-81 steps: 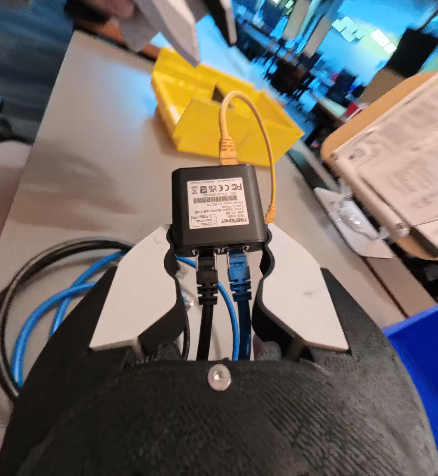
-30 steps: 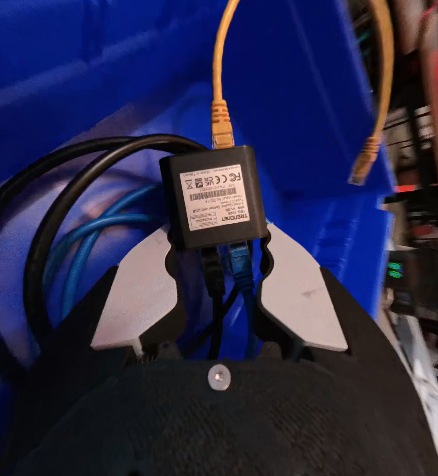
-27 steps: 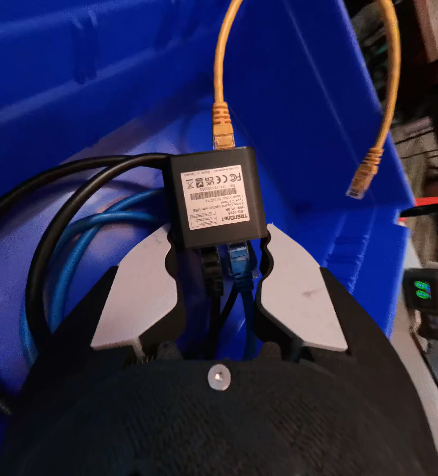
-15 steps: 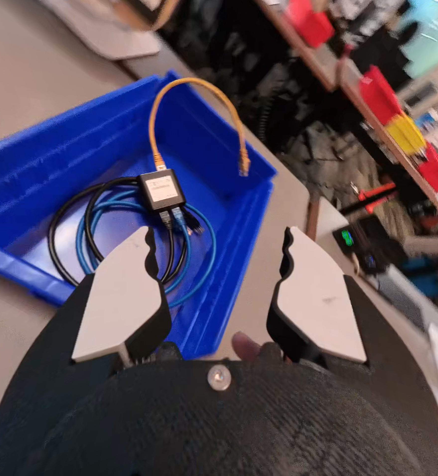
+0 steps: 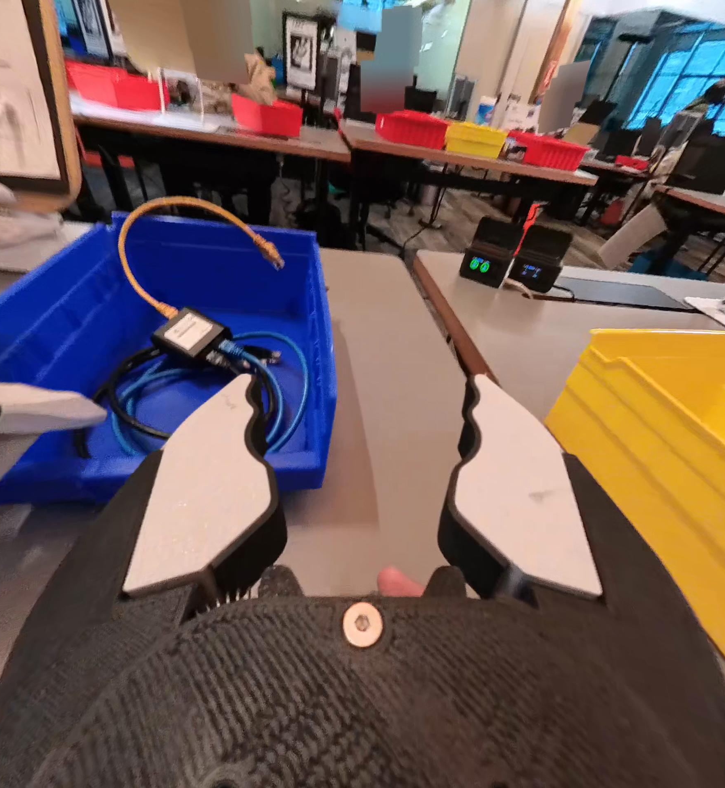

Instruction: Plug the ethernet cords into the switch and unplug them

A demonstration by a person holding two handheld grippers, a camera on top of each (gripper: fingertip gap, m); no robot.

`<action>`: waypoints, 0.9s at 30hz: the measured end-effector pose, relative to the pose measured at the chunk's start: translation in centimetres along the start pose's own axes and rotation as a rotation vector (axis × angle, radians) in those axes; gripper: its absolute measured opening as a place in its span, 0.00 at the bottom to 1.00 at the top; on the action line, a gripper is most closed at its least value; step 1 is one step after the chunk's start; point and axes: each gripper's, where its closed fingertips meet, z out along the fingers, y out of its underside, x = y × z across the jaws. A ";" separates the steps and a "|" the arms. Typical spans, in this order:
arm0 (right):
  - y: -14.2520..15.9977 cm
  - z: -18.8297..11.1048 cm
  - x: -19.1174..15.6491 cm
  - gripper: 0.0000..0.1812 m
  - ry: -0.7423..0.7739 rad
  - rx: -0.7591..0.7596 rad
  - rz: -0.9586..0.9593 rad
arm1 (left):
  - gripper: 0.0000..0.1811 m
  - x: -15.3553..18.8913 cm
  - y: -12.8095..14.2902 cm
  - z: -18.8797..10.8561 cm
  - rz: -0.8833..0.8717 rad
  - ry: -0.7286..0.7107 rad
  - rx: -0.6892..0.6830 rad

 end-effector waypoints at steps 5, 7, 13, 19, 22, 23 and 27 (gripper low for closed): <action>0.5 0.5 -1.6 0.50 -0.035 -0.036 -0.022 | 0.22 -3.4 -0.5 0.3 -0.018 -0.061 0.040; 0.1 0.5 -2.4 0.50 -0.060 -0.023 -0.021 | 0.13 -5.8 0.0 -0.2 -0.005 -0.113 0.046; -0.9 0.3 -4.6 0.49 -0.124 0.003 -0.043 | 0.04 -10.3 2.7 -3.3 -0.005 -0.064 0.076; -1.8 0.1 -6.5 0.48 -0.194 0.039 -0.004 | 0.02 -13.2 6.0 -7.4 -0.272 0.063 0.089; -1.7 0.2 -7.0 0.48 -0.201 0.032 -0.003 | 0.02 -14.7 6.2 -10.2 -0.408 0.112 0.158; -1.6 0.2 -7.4 0.47 -0.206 0.026 -0.010 | 0.02 -15.3 6.2 -11.3 -0.403 0.112 0.185; -1.7 0.1 -10.2 0.48 -0.267 0.023 -0.009 | 0.02 -18.2 6.1 -17.0 -0.412 0.079 0.270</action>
